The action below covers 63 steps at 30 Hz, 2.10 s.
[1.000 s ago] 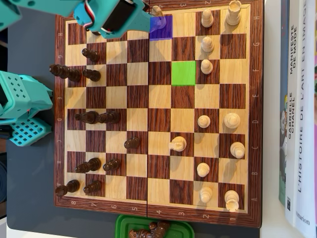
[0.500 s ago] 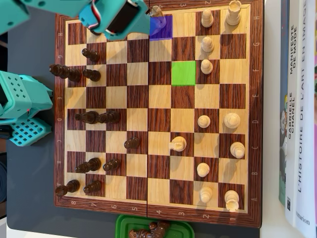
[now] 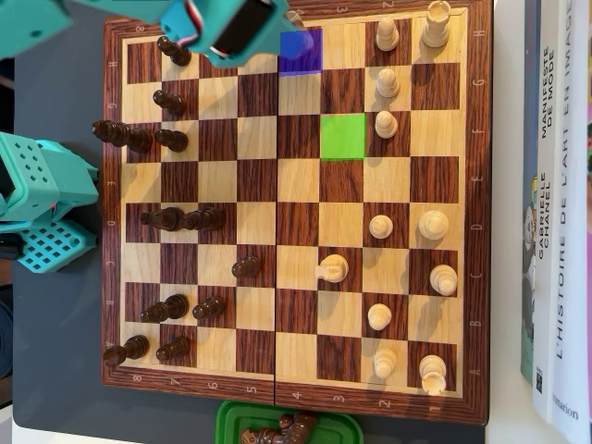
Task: Play chess
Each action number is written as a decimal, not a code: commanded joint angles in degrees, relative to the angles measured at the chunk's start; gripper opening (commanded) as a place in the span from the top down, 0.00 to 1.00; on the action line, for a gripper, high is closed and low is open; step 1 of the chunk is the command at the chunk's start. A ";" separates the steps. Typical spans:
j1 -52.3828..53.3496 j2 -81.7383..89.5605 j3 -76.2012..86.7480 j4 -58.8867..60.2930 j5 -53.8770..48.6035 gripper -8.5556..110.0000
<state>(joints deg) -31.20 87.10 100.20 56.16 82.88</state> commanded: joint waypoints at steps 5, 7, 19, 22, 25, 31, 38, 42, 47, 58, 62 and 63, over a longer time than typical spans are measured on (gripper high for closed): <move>0.26 -0.18 -3.60 0.00 -0.09 0.81; 0.26 -0.18 -3.60 0.00 0.00 0.81; 0.44 -0.53 -3.43 0.00 0.26 0.82; 0.62 -0.53 -3.43 0.00 0.35 0.82; 0.79 -0.53 -3.52 0.00 0.26 0.82; 0.88 -0.53 -3.52 0.00 0.35 0.83; 0.97 -0.53 -3.52 0.00 0.26 0.92; 0.97 -0.44 -3.52 0.00 0.18 0.93; 0.97 -0.18 -3.43 0.00 0.18 0.93; 0.79 -0.09 -3.08 0.00 0.35 0.93; 0.79 -0.09 -3.08 0.00 0.35 0.93; 0.79 -0.09 -3.08 0.00 0.35 0.93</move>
<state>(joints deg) -30.85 86.04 98.96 56.16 82.88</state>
